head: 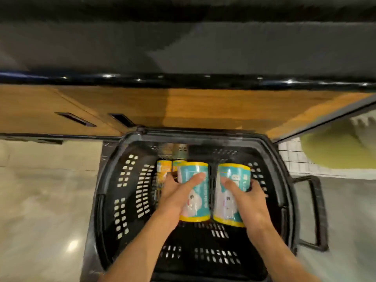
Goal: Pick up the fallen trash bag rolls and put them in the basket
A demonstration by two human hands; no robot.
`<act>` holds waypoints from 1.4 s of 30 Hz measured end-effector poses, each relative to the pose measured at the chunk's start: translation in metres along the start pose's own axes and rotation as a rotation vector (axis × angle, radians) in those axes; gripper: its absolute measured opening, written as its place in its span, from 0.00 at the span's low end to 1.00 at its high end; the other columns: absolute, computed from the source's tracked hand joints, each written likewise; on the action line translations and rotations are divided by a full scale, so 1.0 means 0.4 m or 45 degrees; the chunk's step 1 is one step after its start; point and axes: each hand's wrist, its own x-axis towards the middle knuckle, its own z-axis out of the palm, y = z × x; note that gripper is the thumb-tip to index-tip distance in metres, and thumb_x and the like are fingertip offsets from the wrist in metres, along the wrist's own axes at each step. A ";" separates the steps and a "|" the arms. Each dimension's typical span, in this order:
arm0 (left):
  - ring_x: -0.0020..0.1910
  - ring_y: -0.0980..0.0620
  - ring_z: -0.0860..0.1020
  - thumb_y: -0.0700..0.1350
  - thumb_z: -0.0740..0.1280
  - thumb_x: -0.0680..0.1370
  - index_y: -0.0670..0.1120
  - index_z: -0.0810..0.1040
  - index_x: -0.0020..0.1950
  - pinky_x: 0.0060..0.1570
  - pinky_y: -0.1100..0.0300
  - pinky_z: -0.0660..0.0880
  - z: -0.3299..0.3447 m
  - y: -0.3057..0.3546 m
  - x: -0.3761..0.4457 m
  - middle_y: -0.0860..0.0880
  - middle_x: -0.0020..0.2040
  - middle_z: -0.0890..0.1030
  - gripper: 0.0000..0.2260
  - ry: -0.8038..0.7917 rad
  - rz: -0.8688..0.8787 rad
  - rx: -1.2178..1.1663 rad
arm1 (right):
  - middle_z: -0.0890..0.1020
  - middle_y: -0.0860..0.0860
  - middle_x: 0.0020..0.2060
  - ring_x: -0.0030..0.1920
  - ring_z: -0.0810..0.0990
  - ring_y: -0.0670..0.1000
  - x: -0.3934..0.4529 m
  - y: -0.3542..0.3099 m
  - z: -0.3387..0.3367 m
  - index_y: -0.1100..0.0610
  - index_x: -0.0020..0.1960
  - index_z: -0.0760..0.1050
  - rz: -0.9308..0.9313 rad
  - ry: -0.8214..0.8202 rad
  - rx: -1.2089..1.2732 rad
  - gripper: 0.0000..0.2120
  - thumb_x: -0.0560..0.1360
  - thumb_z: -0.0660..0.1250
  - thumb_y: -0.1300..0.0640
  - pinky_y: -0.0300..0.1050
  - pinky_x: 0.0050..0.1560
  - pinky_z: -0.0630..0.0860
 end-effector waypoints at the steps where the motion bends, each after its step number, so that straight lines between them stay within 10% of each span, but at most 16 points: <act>1: 0.47 0.47 0.85 0.59 0.84 0.53 0.54 0.73 0.59 0.48 0.43 0.82 0.004 -0.026 0.050 0.49 0.50 0.86 0.38 0.011 0.008 0.015 | 0.87 0.51 0.43 0.41 0.87 0.51 0.042 0.025 0.023 0.53 0.53 0.78 -0.009 0.001 -0.021 0.20 0.67 0.80 0.47 0.52 0.45 0.83; 6: 0.43 0.53 0.85 0.50 0.81 0.65 0.50 0.77 0.54 0.46 0.51 0.83 0.023 -0.122 0.256 0.51 0.46 0.86 0.22 0.038 0.119 0.124 | 0.87 0.51 0.38 0.38 0.87 0.53 0.232 0.148 0.093 0.55 0.50 0.80 -0.062 -0.044 -0.084 0.17 0.67 0.80 0.49 0.51 0.43 0.83; 14: 0.42 0.51 0.86 0.61 0.80 0.58 0.50 0.81 0.51 0.47 0.46 0.83 0.036 -0.230 0.463 0.51 0.45 0.87 0.27 0.039 0.162 0.284 | 0.86 0.50 0.46 0.41 0.87 0.50 0.420 0.304 0.137 0.54 0.58 0.76 -0.090 -0.025 -0.017 0.23 0.68 0.81 0.49 0.44 0.40 0.81; 19: 0.39 0.57 0.82 0.65 0.76 0.63 0.51 0.83 0.45 0.37 0.61 0.78 0.052 -0.253 0.533 0.55 0.40 0.85 0.21 0.177 0.331 0.686 | 0.87 0.52 0.45 0.43 0.87 0.53 0.516 0.356 0.161 0.54 0.55 0.79 -0.114 0.034 -0.040 0.22 0.66 0.82 0.49 0.53 0.47 0.84; 26: 0.50 0.50 0.78 0.66 0.77 0.62 0.48 0.73 0.54 0.49 0.54 0.78 0.050 -0.274 0.568 0.51 0.50 0.80 0.30 0.203 0.446 1.027 | 0.85 0.50 0.45 0.42 0.84 0.48 0.576 0.377 0.176 0.54 0.55 0.80 -0.197 0.053 -0.139 0.21 0.66 0.81 0.47 0.39 0.35 0.75; 32: 0.41 0.47 0.81 0.68 0.74 0.63 0.46 0.79 0.41 0.43 0.48 0.80 0.052 -0.266 0.592 0.48 0.39 0.82 0.26 0.191 0.451 1.161 | 0.85 0.50 0.45 0.43 0.84 0.50 0.599 0.389 0.161 0.52 0.54 0.78 -0.166 0.056 -0.130 0.21 0.66 0.81 0.46 0.41 0.36 0.76; 37: 0.62 0.43 0.73 0.64 0.74 0.68 0.46 0.75 0.65 0.64 0.53 0.71 0.050 -0.279 0.623 0.44 0.66 0.72 0.32 0.378 0.629 1.293 | 0.86 0.52 0.45 0.44 0.86 0.54 0.613 0.399 0.149 0.52 0.54 0.79 -0.139 0.081 -0.117 0.30 0.58 0.81 0.39 0.55 0.48 0.84; 42: 0.61 0.44 0.75 0.64 0.74 0.68 0.45 0.75 0.64 0.61 0.52 0.74 0.013 -0.267 0.645 0.44 0.62 0.75 0.32 0.429 0.649 1.425 | 0.86 0.51 0.45 0.44 0.87 0.54 0.621 0.401 0.143 0.51 0.52 0.80 -0.150 0.053 -0.150 0.35 0.51 0.78 0.34 0.58 0.49 0.84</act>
